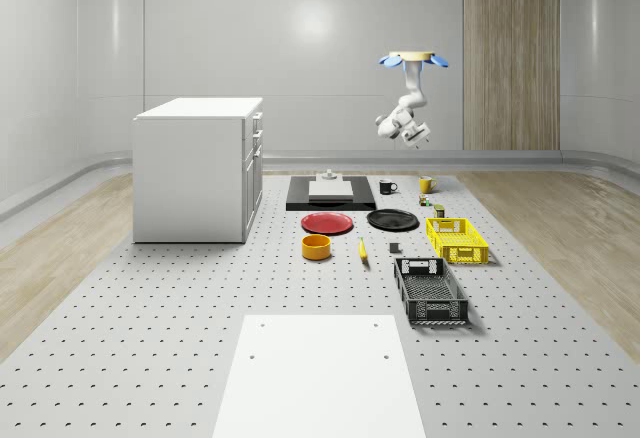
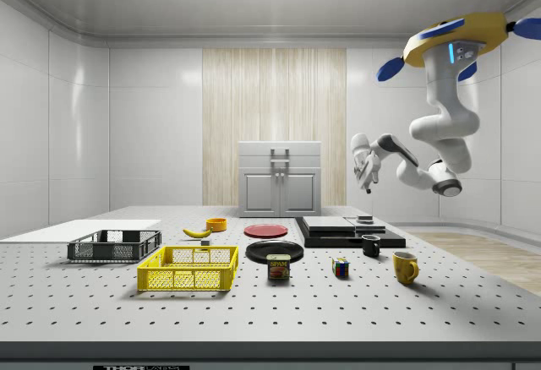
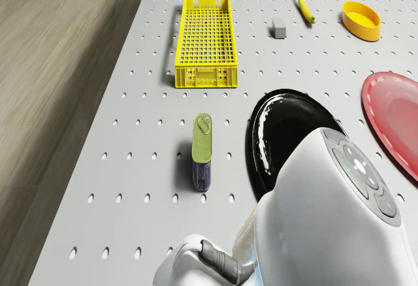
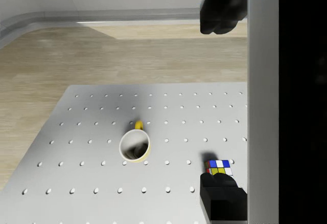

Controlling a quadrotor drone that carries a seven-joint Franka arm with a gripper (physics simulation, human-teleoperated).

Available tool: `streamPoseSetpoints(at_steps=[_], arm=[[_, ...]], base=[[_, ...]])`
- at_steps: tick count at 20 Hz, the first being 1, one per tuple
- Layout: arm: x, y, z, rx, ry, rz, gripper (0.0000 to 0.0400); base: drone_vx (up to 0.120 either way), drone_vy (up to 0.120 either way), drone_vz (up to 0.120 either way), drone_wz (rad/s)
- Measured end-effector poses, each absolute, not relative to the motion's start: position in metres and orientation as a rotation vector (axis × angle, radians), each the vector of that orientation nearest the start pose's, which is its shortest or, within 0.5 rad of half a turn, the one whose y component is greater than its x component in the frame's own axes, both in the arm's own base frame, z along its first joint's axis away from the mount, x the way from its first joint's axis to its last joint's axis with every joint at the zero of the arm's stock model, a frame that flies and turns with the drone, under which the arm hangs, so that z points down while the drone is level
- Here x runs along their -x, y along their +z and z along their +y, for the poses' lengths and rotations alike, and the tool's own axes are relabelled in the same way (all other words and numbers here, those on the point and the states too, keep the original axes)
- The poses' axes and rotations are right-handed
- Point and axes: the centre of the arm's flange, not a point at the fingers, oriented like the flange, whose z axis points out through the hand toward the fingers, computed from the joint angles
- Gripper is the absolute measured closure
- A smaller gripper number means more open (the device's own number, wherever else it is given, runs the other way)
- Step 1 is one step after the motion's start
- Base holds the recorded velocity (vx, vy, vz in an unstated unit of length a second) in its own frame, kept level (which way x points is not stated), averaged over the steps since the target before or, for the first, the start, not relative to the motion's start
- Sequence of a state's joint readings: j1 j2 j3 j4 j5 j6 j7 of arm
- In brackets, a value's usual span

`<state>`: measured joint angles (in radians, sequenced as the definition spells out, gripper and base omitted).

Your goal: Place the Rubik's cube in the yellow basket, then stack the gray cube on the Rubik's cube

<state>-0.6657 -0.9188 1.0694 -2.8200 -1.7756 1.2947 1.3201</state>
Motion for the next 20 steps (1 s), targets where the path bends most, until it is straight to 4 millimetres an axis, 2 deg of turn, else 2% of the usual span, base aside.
streamPoseSetpoints(at_steps=[3,7,16,20], arm=[[-0.307,0.496,0.027,-0.262,0.786,-0.119,0.0000],[-0.307,0.492,0.013,-0.128,0.786,-0.060,0.0000],[-0.307,0.491,0.002,-0.025,0.785,-0.014,0.0000],[-0.307,0.491,0.001,-0.013,0.784,-0.008,0.0000]], base=[[0.120,0.000,-0.120,0.000],[0.120,0.000,-0.120,0.000],[0.120,0.000,-0.120,0.000],[0.000,0.000,-0.120,0.000]])
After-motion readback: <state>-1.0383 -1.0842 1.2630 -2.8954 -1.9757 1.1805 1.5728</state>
